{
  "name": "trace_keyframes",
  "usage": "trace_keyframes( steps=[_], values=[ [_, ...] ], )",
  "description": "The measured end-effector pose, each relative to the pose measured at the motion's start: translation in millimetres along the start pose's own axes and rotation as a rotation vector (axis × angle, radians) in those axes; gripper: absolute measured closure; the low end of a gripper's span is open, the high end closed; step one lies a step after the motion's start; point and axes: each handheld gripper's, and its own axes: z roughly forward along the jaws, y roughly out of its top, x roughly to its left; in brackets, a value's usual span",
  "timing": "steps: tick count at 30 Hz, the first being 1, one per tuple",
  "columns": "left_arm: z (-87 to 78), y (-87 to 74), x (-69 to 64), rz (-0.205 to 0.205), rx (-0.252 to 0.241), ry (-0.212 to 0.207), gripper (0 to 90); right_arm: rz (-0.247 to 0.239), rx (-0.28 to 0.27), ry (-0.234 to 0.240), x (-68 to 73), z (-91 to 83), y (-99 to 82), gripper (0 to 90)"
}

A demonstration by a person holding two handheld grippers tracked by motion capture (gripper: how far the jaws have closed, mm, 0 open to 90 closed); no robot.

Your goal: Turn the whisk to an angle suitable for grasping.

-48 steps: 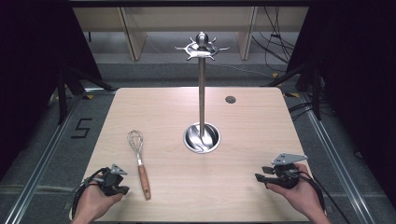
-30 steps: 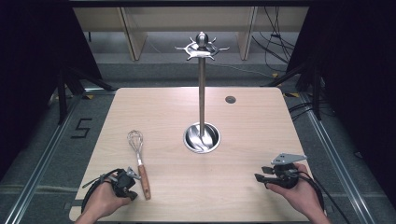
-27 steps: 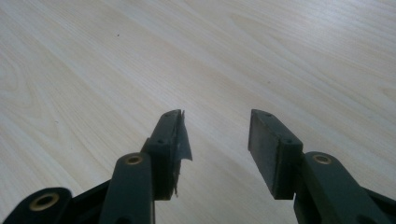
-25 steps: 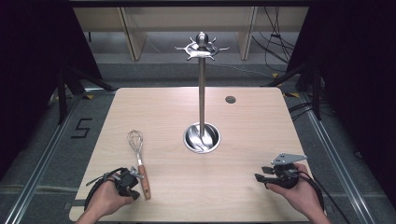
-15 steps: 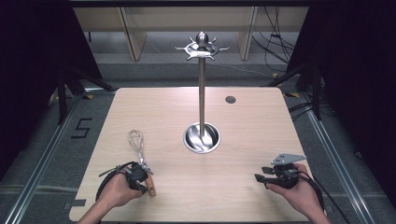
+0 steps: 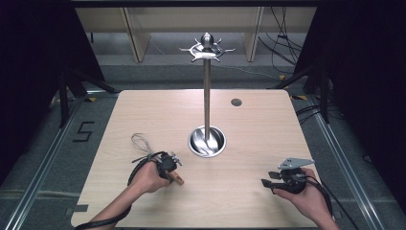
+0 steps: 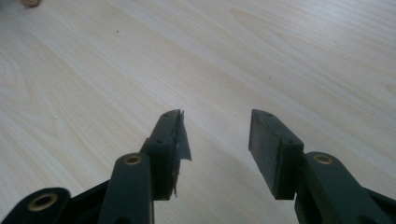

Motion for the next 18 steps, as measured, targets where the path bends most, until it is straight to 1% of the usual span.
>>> trace_keyframes(
  steps=[1,2,4,5,6,7,8,9,10,11,12,13,14,15,16,17,18],
  values=[
    [1.7,6.8,1.0,0.007,-0.005,-0.002,89.2,-0.009,-0.012,-0.007,-0.8,1.7,-0.9,54.8],
    [1.7,9.5,0.9,-0.001,-0.001,-0.005,89.2,-0.012,-0.012,-0.007,-1.1,1.8,-1.0,54.7],
    [2.1,13.4,3.2,0.005,-0.003,-0.008,89.1,-0.013,-0.014,-0.006,-1.7,2.0,-1.3,54.7],
    [0.7,14.6,5.1,0.013,-0.005,-0.006,89.1,0.01,-0.015,-0.003,0.3,2.5,-1.9,54.7],
    [-1.3,14.7,6.8,0.02,-0.01,-0.002,89.0,-0.005,-0.017,0.001,-1.1,2.4,-1.8,54.7],
    [-3.0,14.5,7.5,0.022,-0.021,0.001,88.5,0.01,-0.018,0.008,-1.5,2.0,-1.3,54.7],
    [-6.5,13.8,9.3,0.038,-0.031,0.003,87.3,0.011,-0.016,0.009,-1.6,1.8,-1.3,54.6],
    [-10.7,12.3,10.5,0.051,-0.055,0.005,85.6,0.015,-0.013,0.007,-1.5,1.9,-1.4,54.6],
    [-13.0,11.2,10.9,0.076,-0.074,0.006,82.7,-0.004,-0.023,-0.001,-2.8,3.1,-2.0,54.6],
    [-16.7,9.4,12.4,0.126,-0.091,0.008,79.3,0.007,-0.021,0.005,-2.4,2.6,-1.7,54.5],
    [-20.6,7.6,15.6,0.166,-0.093,0.002,73.6,0.013,-0.021,0.01,-2.5,2.4,-1.5,54.5],
    [-23.7,5.3,17.2,0.168,-0.107,0.005,67.4,0.008,0.012,0.008,-3.0,-0.1,-0.6,54.5],
    [-26.5,3.5,20.4,0.189,-0.115,0.018,61.8,0.019,-0.031,0.006,-2.6,3.6,-2.0,54.4],
    [-29.1,1.7,24.0,0.208,-0.122,0.034,56.6,0.025,-0.017,0.007,-2.4,2.7,-1.7,54.3],
    [-31.9,0.1,27.7,0.216,-0.118,0.042,53.0,0.025,-0.002,0.01,-2.4,1.2,-1.4,54.2],
    [-33.8,-1.2,31.1,0.221,-0.116,0.05,50.4,0.034,-0.013,0.012,-2.1,2.1,-2.2,54.1],
    [-36.6,-1.6,36.6,0.265,-0.104,0.067,47.4,0.034,-0.015,0.014,-2.4,2.1,-2.9,54.0]
  ],
)
